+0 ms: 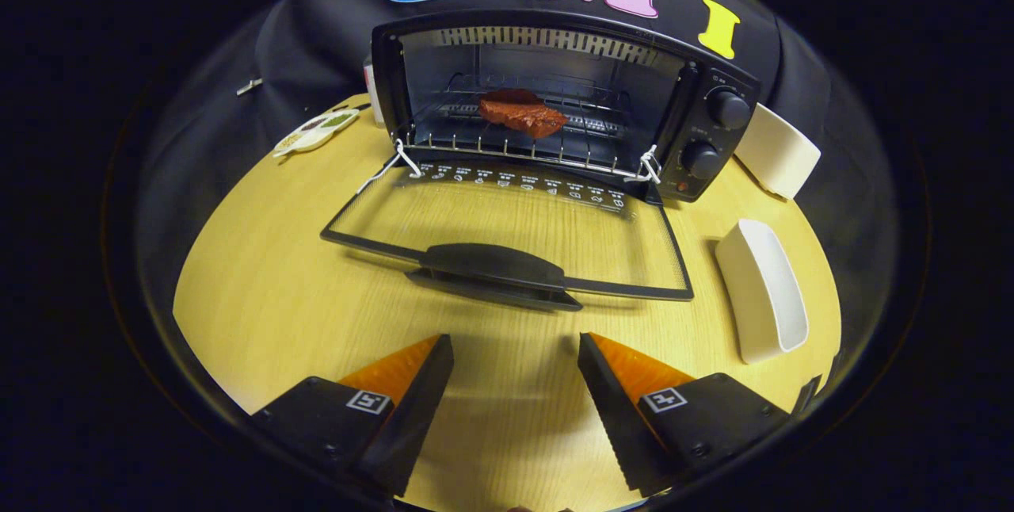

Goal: Open the toaster oven, put the food inside, and close the toaster oven door.

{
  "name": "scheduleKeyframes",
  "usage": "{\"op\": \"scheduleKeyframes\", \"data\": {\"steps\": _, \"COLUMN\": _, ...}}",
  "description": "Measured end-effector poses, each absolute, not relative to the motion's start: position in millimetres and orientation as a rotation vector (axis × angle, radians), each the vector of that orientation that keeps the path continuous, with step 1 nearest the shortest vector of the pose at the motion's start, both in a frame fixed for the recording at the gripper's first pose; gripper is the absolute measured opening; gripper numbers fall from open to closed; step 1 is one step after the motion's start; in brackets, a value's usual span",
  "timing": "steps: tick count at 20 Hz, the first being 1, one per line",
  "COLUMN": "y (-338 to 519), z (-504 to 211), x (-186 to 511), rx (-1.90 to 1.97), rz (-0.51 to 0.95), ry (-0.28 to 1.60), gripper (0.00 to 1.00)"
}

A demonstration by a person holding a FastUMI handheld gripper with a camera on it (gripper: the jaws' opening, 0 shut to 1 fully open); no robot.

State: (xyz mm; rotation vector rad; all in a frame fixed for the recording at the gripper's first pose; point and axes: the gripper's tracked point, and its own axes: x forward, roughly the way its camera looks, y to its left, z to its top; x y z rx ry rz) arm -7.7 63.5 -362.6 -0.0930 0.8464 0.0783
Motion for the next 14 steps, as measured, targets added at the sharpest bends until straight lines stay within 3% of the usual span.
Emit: {"op": "scheduleKeyframes", "data": {"steps": 14, "y": 73.7, "z": -336.4, "x": 5.1, "rx": 0.043, "rz": 0.088, "ry": 0.811, "gripper": 0.97}}
